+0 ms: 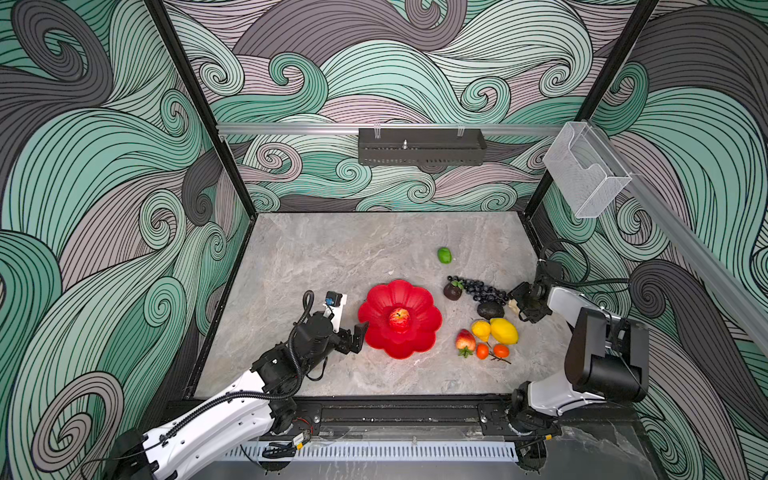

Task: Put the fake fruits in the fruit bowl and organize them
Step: 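Grasp the cream pear with the right gripper, then carry the pear toward the left gripper while the left gripper approaches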

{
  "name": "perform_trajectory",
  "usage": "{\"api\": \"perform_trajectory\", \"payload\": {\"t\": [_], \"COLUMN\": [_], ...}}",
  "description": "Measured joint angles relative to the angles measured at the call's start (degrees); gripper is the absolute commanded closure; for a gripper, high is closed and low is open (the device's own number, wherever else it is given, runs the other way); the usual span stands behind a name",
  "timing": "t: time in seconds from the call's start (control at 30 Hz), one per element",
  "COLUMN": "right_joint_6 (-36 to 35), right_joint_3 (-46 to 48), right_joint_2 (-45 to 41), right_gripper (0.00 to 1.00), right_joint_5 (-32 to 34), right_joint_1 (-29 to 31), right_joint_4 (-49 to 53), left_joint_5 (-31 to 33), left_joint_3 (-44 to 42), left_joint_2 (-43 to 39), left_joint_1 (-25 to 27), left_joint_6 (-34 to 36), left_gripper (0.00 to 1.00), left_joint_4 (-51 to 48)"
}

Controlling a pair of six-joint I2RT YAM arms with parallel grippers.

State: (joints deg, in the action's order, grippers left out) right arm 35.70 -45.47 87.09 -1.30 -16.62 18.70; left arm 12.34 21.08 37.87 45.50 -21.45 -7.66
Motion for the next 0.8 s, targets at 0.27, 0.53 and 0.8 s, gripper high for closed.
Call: {"api": "perform_trajectory", "payload": {"t": [0.27,0.53,0.8], "right_joint_6": [0.7,1.1,-1.2], "right_joint_3": [1.7,1.8,4.6], "right_joint_2": [-8.4,-16.5,-21.1], "right_gripper": [0.40,0.43,0.43], "right_joint_5": [-0.3,-10.2,-19.8], "right_joint_1": [0.0,2.3,18.1], "right_joint_4": [-0.6,-4.0,-12.1], "left_joint_5": [-0.3,-1.2,0.7], "left_joint_3": [0.0,0.0,1.9], "left_joint_2": [0.3,1.9,4.0], "left_joint_1": [-0.5,-1.7,-2.5], "left_joint_6": [0.0,-0.2,-3.1], "left_gripper": [0.02,0.02,0.02], "left_joint_4": [0.0,0.1,-1.5]}}
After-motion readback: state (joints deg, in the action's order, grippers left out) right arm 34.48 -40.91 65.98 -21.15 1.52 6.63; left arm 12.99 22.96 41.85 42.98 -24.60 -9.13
